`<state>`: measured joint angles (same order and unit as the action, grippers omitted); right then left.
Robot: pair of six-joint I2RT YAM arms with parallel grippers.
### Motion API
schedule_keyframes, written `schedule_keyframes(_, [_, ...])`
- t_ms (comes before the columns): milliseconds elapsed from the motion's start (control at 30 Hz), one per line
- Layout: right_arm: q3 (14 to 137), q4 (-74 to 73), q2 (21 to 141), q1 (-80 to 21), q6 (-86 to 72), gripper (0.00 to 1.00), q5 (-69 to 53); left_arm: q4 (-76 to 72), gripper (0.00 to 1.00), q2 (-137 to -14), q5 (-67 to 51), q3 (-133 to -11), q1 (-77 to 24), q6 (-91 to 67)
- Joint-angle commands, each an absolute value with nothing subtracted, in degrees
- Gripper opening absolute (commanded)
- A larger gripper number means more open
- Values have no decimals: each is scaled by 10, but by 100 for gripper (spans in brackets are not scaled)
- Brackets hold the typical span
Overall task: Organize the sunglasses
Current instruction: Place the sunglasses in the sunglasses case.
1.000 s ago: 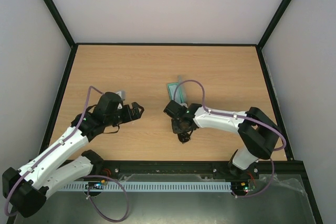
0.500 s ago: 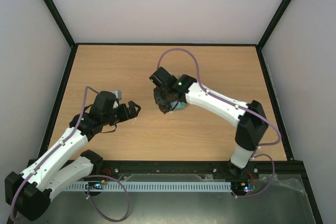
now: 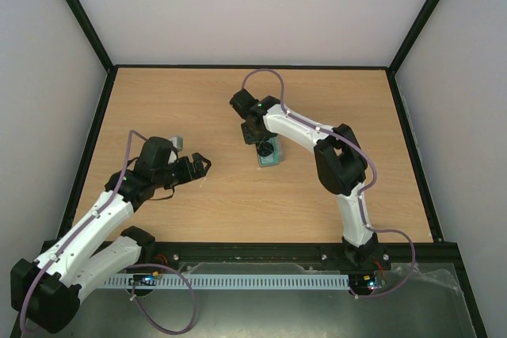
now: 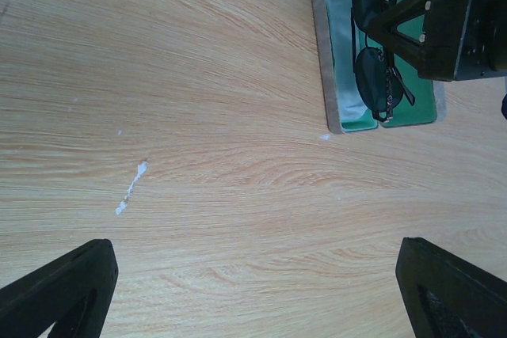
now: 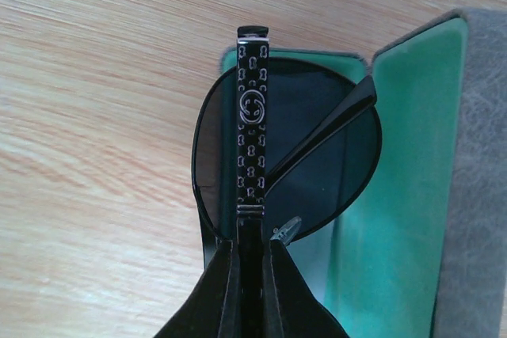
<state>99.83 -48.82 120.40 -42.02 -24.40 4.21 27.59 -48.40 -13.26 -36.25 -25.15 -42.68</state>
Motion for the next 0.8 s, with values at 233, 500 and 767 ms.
schedule_keyframes(233, [1013, -495, 1233, -407, -216, 1, 81, 265, 99, -507, -144, -357, -242, -414])
schedule_keyframes(500, [997, -475, 1245, -402, -220, 1, 67, 266, 99, -515, -143, -362, -241, -413])
schedule_keyframes(767, [981, -457, 1247, -393, -224, 1, 44, 267, 99, -518, -143, -364, -241, -412])
